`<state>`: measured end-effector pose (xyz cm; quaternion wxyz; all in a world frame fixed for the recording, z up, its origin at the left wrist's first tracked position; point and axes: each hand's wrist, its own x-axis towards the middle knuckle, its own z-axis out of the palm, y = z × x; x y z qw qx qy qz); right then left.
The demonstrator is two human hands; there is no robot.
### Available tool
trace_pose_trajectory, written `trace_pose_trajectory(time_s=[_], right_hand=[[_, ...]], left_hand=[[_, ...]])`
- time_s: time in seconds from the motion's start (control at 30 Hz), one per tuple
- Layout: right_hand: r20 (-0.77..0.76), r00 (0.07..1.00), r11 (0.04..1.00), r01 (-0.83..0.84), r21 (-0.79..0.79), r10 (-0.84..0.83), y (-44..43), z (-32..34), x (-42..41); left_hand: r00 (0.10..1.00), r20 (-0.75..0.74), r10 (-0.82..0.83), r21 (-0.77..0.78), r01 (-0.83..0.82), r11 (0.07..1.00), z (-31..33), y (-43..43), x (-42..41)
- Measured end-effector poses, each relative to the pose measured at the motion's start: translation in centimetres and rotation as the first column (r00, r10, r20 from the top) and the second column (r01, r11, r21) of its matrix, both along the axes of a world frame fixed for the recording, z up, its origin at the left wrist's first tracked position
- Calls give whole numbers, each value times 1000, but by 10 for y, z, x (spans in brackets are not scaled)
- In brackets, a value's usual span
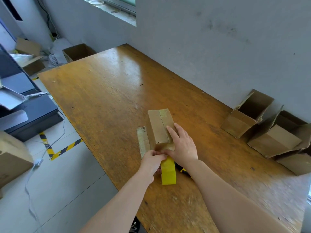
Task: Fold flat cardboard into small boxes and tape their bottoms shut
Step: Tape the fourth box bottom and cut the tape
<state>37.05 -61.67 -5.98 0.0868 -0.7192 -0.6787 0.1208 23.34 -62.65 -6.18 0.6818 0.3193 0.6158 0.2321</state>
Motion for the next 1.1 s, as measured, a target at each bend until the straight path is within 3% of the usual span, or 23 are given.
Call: trace_pose_trajectory(time_s=[0.2, 0.4, 0.53, 0.6, 0.67, 0.8, 0.97, 1.1], right_hand=[[106, 994, 994, -45, 101, 35, 11, 0, -8], [121, 990, 992, -86, 95, 74, 15, -3, -11], [134, 988, 993, -85, 78, 74, 18, -4, -13], [138, 988, 995, -77, 66, 68, 19, -2, -15], [110, 993, 997, -55, 56, 49, 19, -3, -17], [41, 999, 998, -21, 51, 19, 17, -2, -15], [35, 999, 999, 2, 41, -4, 15, 1, -12], [11, 1000, 1000, 8, 22, -8, 15, 3, -11]], left_hand=[[1000, 23, 7, -66, -5, 998, 3, 9, -6], [1000, -5, -20, -101, 20, 995, 6, 19, -9], [981, -80, -178, -156, 164, 974, 4, 13, -12], [980, -93, -177, -173, 159, 972, 0, 5, -12], [982, -99, -162, -135, 148, 980, -1, 3, -13], [942, -172, -289, 12, 296, 955, 7, 8, -15], [837, -357, -415, 226, 508, 831, 11, 4, -16], [636, -649, -418, 414, 756, 507, 11, -8, -16]])
